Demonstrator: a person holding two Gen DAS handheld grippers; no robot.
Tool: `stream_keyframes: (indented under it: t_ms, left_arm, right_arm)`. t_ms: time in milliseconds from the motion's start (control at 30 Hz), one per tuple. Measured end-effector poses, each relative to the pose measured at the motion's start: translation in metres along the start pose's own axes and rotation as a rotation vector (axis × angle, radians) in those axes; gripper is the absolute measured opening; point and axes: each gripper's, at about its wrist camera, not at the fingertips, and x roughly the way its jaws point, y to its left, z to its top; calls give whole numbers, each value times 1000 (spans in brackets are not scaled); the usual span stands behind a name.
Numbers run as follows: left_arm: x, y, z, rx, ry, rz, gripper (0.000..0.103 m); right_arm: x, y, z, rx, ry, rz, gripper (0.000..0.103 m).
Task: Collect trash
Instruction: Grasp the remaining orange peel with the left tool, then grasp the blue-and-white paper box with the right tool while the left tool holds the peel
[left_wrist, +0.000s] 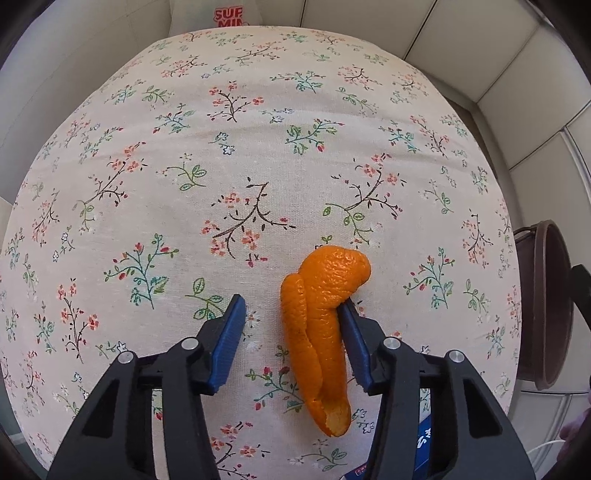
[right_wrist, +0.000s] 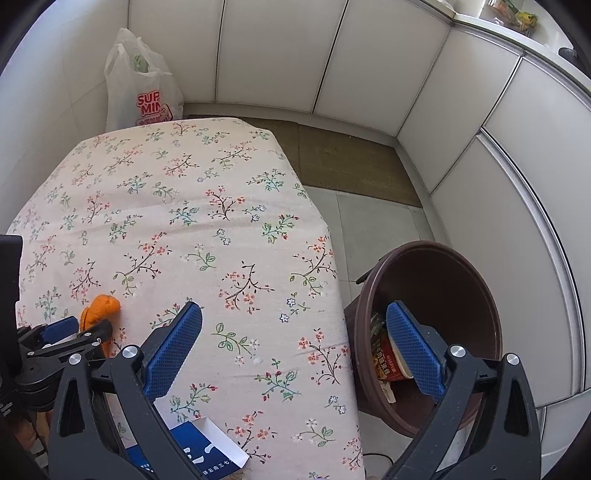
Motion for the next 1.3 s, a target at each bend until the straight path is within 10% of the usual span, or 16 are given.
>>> stream_keyframes:
  t_ms: [400,733,1300]
  left_arm:
    - [-2,1,-14,65,-11,-13,24]
    - [-41,47,-45,82,-49,-22,23]
    - [-82,79,-39,51,-138,-91,23]
  right_arm:
    - [-5,1,-8,16,29,35,96]
    - [15,-9,-55,302,287,299,96]
    - [9,39,-102,381,341,197,96]
